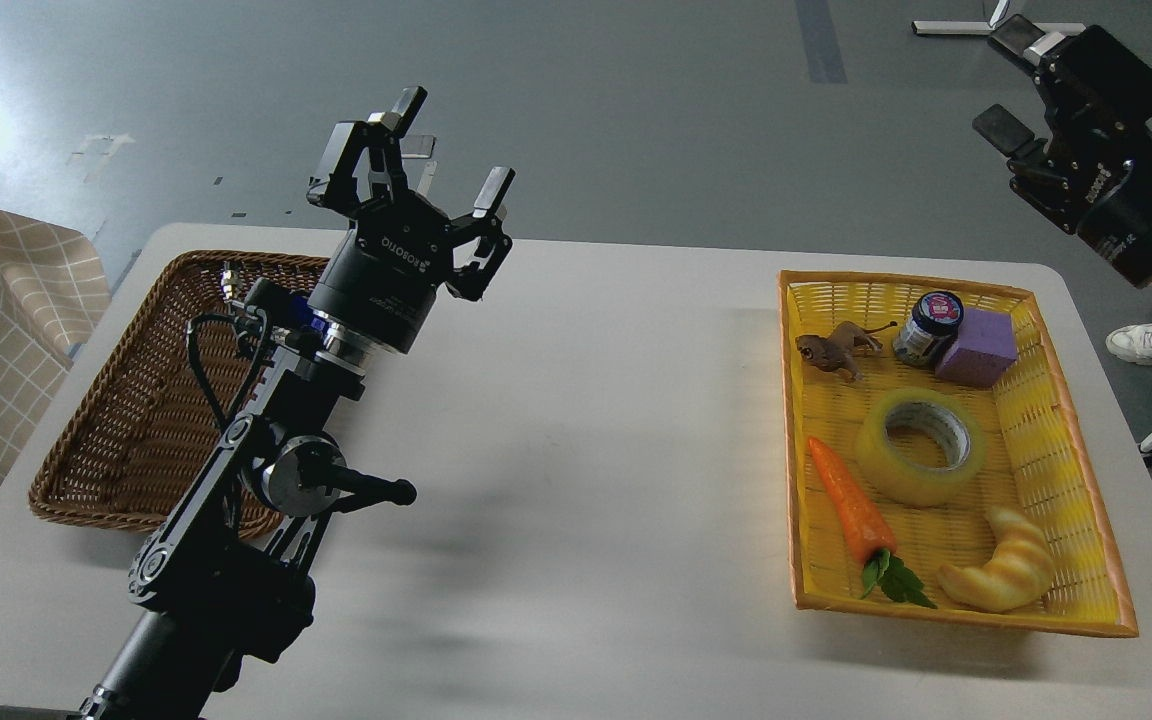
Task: Place and transfer tape with both arms
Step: 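Move the right gripper down toward the yellow tape roll in the tray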
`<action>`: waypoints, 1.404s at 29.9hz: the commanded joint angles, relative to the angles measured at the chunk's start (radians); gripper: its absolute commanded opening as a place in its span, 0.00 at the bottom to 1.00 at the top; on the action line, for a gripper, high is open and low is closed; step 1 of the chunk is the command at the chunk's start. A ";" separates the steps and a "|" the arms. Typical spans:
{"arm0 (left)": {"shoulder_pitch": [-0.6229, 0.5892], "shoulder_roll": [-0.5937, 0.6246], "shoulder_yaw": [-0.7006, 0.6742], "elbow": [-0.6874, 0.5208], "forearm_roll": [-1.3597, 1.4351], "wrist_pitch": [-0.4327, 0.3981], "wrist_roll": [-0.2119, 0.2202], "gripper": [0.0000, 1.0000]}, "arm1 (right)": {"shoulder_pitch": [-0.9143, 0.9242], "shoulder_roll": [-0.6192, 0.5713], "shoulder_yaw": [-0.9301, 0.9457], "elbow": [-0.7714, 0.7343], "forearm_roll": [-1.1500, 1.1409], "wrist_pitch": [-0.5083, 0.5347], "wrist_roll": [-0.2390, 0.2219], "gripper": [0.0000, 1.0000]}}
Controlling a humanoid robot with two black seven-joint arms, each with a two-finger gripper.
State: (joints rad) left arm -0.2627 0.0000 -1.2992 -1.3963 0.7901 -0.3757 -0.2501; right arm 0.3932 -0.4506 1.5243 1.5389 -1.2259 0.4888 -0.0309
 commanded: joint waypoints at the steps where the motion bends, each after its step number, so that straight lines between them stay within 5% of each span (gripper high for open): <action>1: 0.005 0.000 0.000 0.000 0.000 0.001 0.000 0.98 | -0.011 -0.031 -0.007 0.003 -0.012 0.000 -0.006 1.00; 11: -0.003 0.000 0.005 0.000 0.000 0.000 0.003 0.98 | -0.037 -0.169 -0.091 0.009 -0.308 0.000 -0.021 0.97; 16: 0.000 0.000 0.005 -0.003 0.000 0.000 0.003 0.98 | -0.031 -0.247 -0.214 0.014 -0.423 0.000 -0.081 0.97; 24: 0.000 0.000 0.006 -0.003 0.000 -0.002 0.003 0.98 | -0.097 -0.240 -0.279 0.004 -0.725 0.000 -0.096 0.97; 38: 0.003 0.000 0.008 -0.001 0.000 -0.002 0.003 0.98 | -0.197 -0.197 -0.282 -0.002 -0.738 0.000 -0.159 0.95; 42: 0.003 0.000 0.008 -0.001 0.000 -0.003 0.003 0.98 | -0.217 -0.192 -0.282 0.000 -0.739 0.000 -0.158 0.81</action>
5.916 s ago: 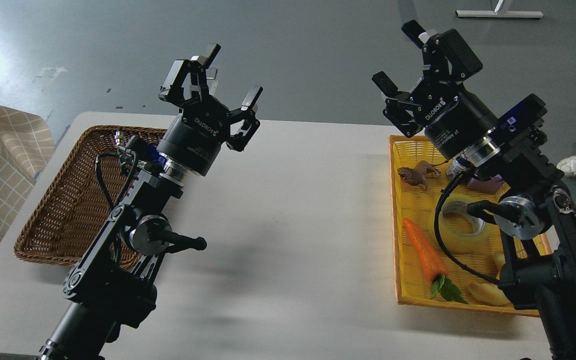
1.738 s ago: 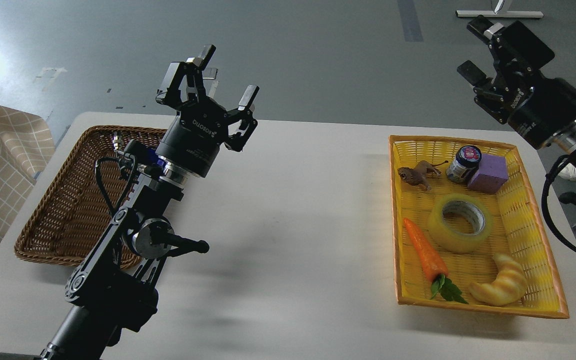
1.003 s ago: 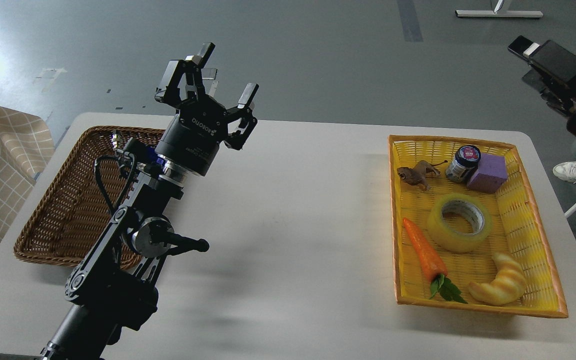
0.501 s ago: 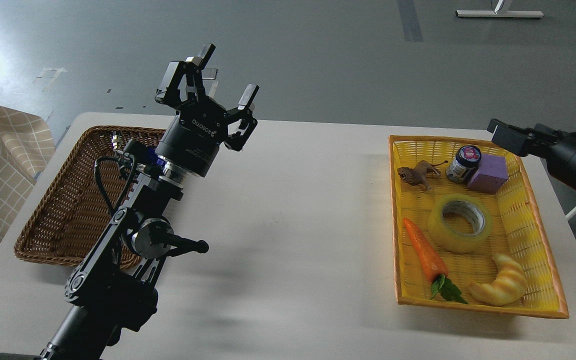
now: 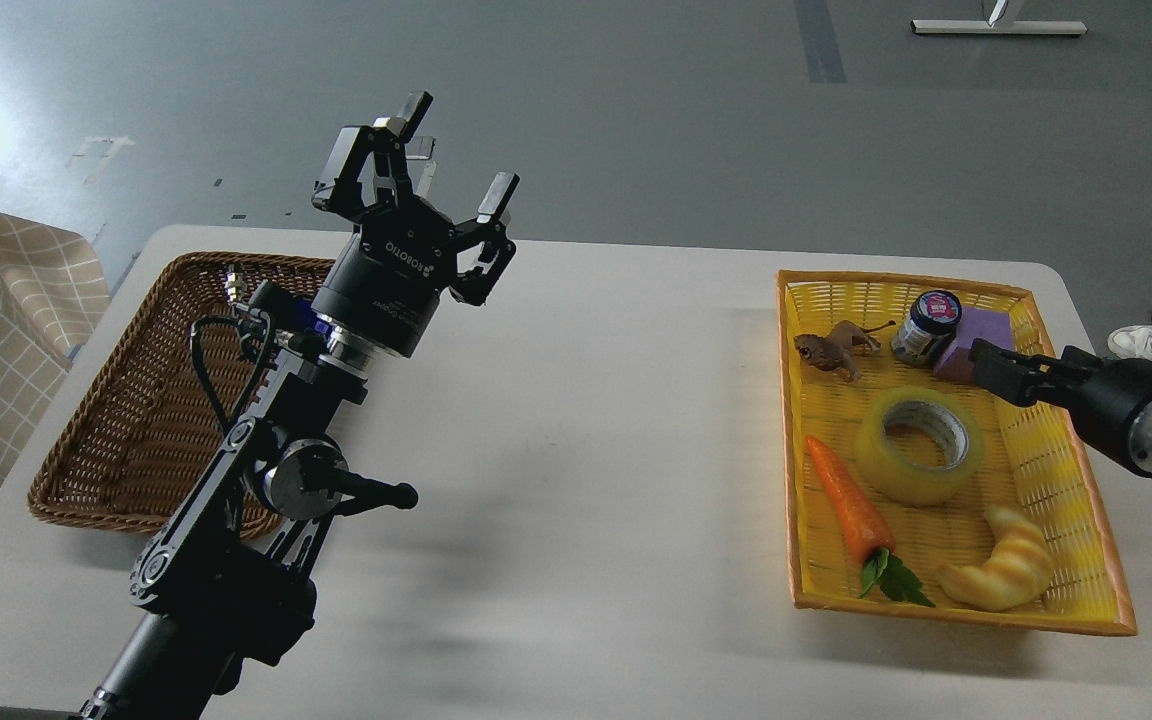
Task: Place and transfer tape with both arms
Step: 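Move the right gripper down toward the yellow tape roll in the tray, then close the right gripper on the rim of the yellow tape roll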
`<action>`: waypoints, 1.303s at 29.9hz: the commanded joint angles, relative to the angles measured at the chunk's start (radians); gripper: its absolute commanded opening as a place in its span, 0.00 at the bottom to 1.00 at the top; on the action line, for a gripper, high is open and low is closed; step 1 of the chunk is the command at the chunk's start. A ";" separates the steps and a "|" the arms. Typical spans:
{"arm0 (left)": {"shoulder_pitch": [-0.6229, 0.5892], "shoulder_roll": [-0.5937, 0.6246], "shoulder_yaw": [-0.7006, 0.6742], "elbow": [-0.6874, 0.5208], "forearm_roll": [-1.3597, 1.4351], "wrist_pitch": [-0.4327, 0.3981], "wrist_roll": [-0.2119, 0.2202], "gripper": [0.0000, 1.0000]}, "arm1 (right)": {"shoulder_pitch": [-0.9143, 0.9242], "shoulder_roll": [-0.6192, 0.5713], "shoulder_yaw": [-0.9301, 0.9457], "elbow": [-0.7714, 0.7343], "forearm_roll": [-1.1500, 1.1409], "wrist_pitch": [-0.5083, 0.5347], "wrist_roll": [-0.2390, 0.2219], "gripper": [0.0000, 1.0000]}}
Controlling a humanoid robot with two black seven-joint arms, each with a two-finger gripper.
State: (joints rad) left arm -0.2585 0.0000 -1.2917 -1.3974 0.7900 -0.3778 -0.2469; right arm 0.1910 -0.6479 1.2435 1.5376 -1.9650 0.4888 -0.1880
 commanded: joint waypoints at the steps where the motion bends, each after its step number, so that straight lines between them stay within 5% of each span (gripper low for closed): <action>1: -0.001 0.000 0.000 0.000 0.000 -0.001 0.000 0.98 | -0.016 0.011 -0.001 -0.001 0.000 0.000 -0.001 0.81; 14: 0.001 0.000 0.000 0.000 0.000 0.000 0.000 0.98 | -0.070 0.059 -0.019 -0.028 -0.049 0.000 -0.002 0.92; 39: 0.001 0.000 -0.001 0.000 0.000 0.002 0.000 0.98 | 0.036 0.114 -0.124 -0.152 -0.107 0.000 -0.001 0.87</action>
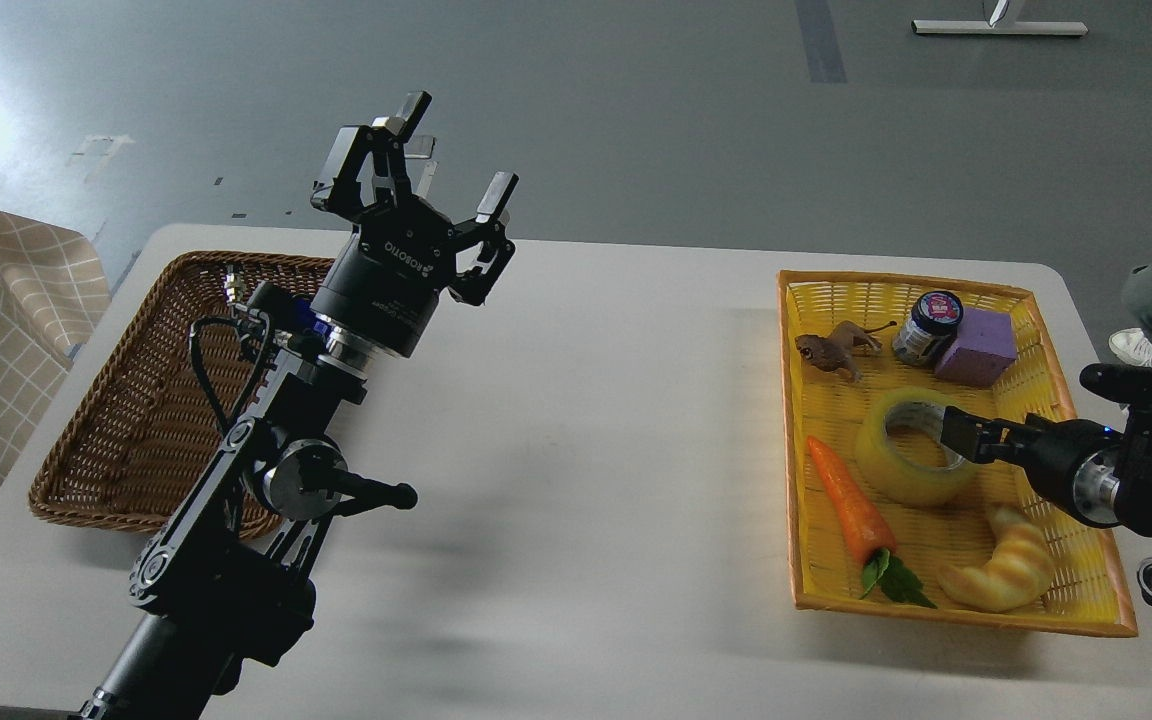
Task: Place and transfer tape with both arms
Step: 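Close the right gripper on the rim of the yellow tape roll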
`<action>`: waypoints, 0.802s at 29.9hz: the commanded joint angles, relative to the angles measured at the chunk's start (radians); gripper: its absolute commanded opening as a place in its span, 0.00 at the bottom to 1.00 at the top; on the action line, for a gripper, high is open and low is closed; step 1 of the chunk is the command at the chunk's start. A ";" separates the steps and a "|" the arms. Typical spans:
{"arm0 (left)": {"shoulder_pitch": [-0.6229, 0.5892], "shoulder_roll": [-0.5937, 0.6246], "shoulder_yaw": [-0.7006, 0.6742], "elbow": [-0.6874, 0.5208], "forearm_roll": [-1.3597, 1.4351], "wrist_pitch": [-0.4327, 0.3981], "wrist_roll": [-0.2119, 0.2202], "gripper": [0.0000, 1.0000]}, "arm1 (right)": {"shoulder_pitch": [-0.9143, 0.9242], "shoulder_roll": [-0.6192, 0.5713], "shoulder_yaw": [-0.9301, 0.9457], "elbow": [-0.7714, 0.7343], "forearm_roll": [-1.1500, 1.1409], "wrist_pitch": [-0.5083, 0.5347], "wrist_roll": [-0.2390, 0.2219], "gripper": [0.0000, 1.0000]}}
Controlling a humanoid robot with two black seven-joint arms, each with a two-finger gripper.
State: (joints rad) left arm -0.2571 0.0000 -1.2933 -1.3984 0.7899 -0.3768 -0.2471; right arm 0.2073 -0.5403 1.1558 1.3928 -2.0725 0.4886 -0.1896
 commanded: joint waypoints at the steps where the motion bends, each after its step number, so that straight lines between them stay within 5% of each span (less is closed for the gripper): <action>1: -0.001 0.000 0.000 0.001 0.000 0.001 0.000 0.98 | 0.023 0.011 -0.042 -0.011 0.000 0.000 0.001 0.87; 16: -0.001 0.000 0.002 0.007 -0.001 0.001 0.000 0.98 | 0.058 0.025 -0.084 -0.069 -0.001 0.000 0.004 0.85; 24: -0.002 0.000 0.002 0.006 0.000 0.001 0.000 0.98 | 0.057 0.030 -0.087 -0.067 0.002 0.000 0.002 0.57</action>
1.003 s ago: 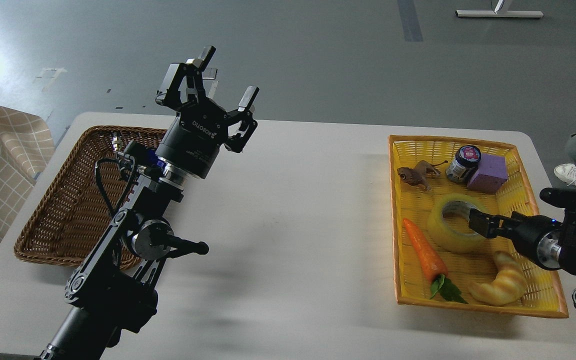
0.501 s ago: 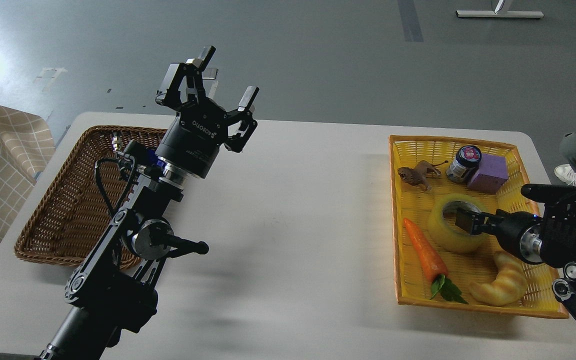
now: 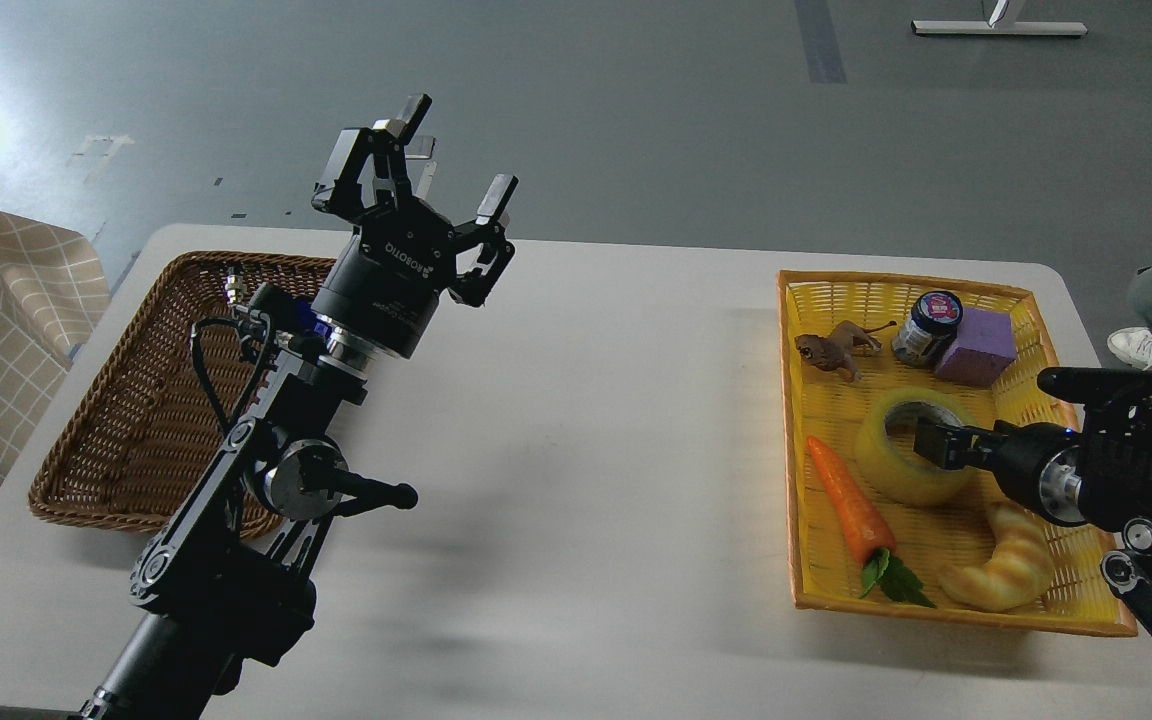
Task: Place and transfer tape with both arms
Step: 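Close the right gripper on the rim of the yellow tape roll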
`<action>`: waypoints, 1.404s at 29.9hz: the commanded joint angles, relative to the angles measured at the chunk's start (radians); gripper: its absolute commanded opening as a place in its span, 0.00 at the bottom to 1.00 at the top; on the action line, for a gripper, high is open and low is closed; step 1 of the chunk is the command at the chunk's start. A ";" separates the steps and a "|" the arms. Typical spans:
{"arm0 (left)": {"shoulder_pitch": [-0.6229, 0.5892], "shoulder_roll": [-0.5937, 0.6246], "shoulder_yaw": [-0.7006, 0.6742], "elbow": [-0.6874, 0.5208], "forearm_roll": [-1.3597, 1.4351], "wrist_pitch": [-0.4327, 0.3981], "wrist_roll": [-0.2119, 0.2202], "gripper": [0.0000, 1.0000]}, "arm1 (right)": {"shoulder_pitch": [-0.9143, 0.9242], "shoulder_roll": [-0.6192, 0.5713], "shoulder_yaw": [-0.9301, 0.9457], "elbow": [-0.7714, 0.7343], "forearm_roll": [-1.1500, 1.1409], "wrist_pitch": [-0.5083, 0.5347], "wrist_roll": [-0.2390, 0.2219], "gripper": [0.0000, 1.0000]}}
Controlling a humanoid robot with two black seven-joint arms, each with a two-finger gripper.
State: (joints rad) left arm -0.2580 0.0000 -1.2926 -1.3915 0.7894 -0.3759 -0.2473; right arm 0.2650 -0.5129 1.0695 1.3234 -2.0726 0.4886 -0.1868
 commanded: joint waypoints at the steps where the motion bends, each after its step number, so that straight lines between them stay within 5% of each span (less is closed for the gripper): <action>1: -0.001 0.000 0.001 -0.001 0.001 0.000 0.000 0.98 | -0.001 0.001 0.000 0.002 0.002 0.000 0.000 0.54; 9: -0.001 0.000 0.003 -0.001 0.001 -0.001 0.003 0.98 | -0.003 -0.003 0.000 0.007 0.005 0.000 0.000 0.39; 17: -0.003 0.000 0.001 0.003 0.002 0.003 0.003 0.98 | -0.004 -0.004 0.001 0.011 0.014 0.000 0.001 0.38; 24: -0.003 0.000 0.001 0.005 0.002 0.003 0.005 0.98 | -0.004 -0.059 0.010 0.054 0.058 0.000 0.010 0.21; 42: -0.001 0.000 0.001 0.005 0.004 0.005 0.005 0.98 | -0.001 -0.101 0.068 0.091 0.153 0.000 0.010 0.12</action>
State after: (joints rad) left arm -0.2581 0.0000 -1.2917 -1.3867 0.7926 -0.3713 -0.2423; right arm 0.2577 -0.5951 1.1001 1.4072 -1.9626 0.4890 -0.1762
